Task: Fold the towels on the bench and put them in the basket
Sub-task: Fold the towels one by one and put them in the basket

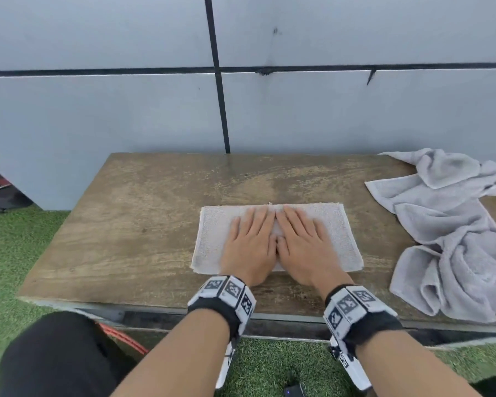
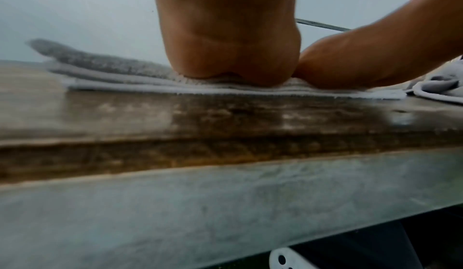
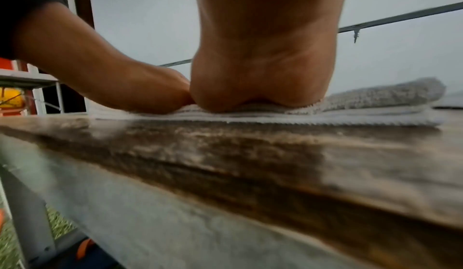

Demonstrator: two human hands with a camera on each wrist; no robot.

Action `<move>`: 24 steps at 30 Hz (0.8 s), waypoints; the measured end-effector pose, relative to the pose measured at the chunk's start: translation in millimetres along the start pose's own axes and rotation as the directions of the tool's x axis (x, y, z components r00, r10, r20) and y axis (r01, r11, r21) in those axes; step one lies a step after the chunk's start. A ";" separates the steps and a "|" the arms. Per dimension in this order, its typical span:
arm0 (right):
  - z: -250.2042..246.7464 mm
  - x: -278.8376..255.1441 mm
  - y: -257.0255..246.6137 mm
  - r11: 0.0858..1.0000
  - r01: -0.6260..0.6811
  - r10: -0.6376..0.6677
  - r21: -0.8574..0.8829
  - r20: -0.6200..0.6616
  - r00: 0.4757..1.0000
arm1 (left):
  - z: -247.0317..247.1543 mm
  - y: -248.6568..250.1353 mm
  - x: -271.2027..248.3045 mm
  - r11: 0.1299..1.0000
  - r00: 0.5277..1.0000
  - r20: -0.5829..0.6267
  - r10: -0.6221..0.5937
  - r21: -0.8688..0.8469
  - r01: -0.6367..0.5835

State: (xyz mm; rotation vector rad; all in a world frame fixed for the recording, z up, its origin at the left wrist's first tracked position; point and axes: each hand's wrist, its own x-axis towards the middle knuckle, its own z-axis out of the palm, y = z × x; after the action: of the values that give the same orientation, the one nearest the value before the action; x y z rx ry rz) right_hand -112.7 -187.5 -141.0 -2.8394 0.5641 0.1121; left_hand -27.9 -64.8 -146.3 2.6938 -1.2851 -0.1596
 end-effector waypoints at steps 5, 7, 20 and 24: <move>-3.3 -0.5 10.3 1.000 -0.027 0.028 0.009 -0.025 0.999 | 0.8 -16.1 3.1 1.000 1.000 -0.025 -0.015 -0.024 0.015; -3.8 -0.1 14.2 0.998 -0.055 0.056 0.012 -0.024 0.998 | -0.6 -20.6 2.7 0.999 0.999 -0.031 -0.043 -0.027 0.042; -8.9 -17.5 63.7 0.959 -0.266 0.269 0.099 -0.015 0.963 | -7.4 -64.0 -19.0 0.964 0.968 -0.032 -0.250 -0.102 0.246; -16.9 -19.0 60.0 0.947 -0.309 0.307 0.081 0.046 0.951 | -10.2 -66.0 -26.2 0.937 0.941 0.001 -0.338 -0.097 0.336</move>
State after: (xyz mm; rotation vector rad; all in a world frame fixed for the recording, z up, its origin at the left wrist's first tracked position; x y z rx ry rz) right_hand -152.8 -238.6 -135.7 -2.6394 0.9778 0.1842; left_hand 7.7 -2.5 -147.6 2.8015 -0.7770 -0.2314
